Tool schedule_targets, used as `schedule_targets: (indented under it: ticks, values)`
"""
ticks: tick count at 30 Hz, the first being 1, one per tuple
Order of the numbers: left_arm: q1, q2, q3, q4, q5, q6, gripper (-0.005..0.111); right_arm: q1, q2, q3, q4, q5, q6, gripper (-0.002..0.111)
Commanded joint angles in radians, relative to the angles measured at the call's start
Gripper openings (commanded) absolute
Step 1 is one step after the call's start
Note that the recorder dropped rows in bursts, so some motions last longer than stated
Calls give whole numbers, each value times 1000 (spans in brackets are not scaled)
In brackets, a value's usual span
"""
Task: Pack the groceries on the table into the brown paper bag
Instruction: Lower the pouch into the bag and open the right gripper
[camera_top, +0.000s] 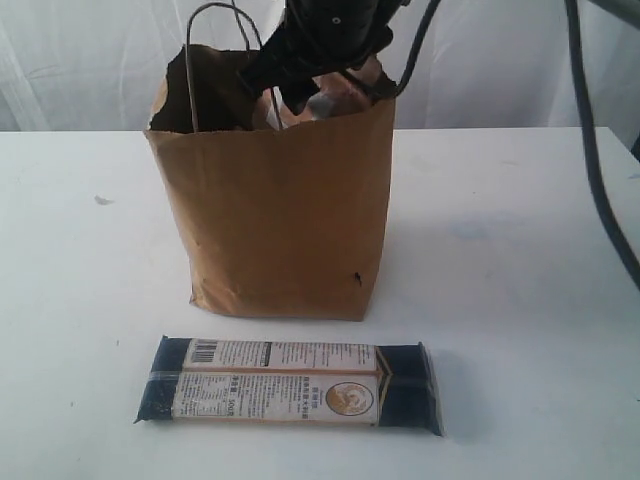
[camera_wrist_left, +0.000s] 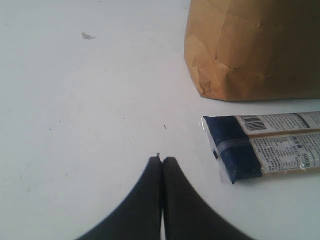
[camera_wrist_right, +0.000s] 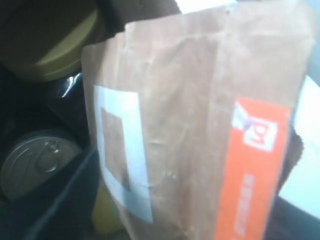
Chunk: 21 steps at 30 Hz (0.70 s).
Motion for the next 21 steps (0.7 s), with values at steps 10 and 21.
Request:
schedule_targets:
  ticks: [10, 21]
  values:
    - [2, -4, 4, -7, 1, 1, 0, 47, -96, -7, 26, -6, 46, 60]
    - [2, -4, 4, -7, 1, 1, 0, 47, -138, -5, 14, -6, 46, 60]
